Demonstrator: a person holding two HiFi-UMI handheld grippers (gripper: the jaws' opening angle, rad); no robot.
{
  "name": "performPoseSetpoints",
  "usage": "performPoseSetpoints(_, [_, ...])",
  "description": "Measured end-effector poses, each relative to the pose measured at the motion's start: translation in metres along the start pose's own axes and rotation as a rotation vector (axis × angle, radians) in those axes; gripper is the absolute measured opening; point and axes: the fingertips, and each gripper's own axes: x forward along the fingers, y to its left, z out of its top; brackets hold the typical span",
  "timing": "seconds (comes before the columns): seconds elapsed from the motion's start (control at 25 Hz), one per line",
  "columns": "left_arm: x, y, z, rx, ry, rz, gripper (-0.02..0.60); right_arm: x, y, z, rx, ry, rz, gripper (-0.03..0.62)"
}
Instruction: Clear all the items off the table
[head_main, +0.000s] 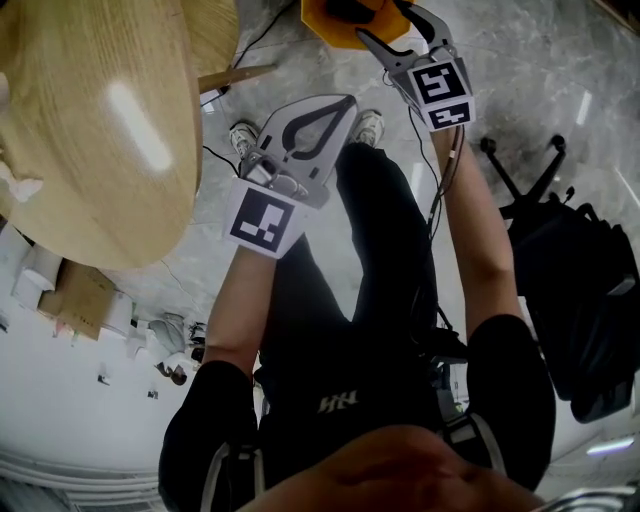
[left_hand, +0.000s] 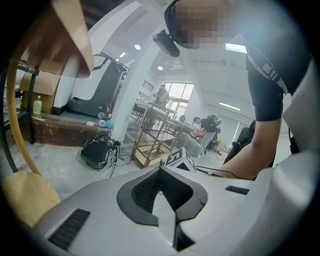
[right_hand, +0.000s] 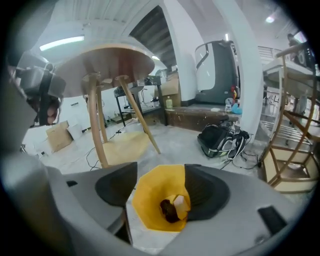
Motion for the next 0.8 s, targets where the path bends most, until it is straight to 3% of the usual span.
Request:
performPoseSetpoints(0.04, [-0.002, -0.006, 0.006, 0.002, -0.005, -0.01, 0.012, -0.01, 0.0, 0.01, -0.003, -0.011, -0.003, 0.29])
performPoseSetpoints(0.08, [-0.005, -0.012, 0.013, 0.003, -0.009, -0.021, 0.012, -0.022, 0.0, 0.021, -0.007, -0.022, -0.004, 0.2])
performPoseSetpoints(0.24, [-0.025, -0.037, 0.051, -0.023, -0.043, -0.055, 0.012, -0.075, 0.015, 0.074, -0.015, -0.079, -0.002, 0.005])
performPoseSetpoints(0.48, [-0.083, -0.068, 0.132, -0.025, -0.098, -0.111, 0.012, -0.171, 0.074, 0.19, -0.038, -0.198, 0.042, 0.003])
performPoseSetpoints(0.8, [-0.208, -0.062, 0.257, 0.028, -0.274, -0.126, 0.012, -0.262, 0.185, 0.368, -0.16, -0.377, 0.081, 0.003])
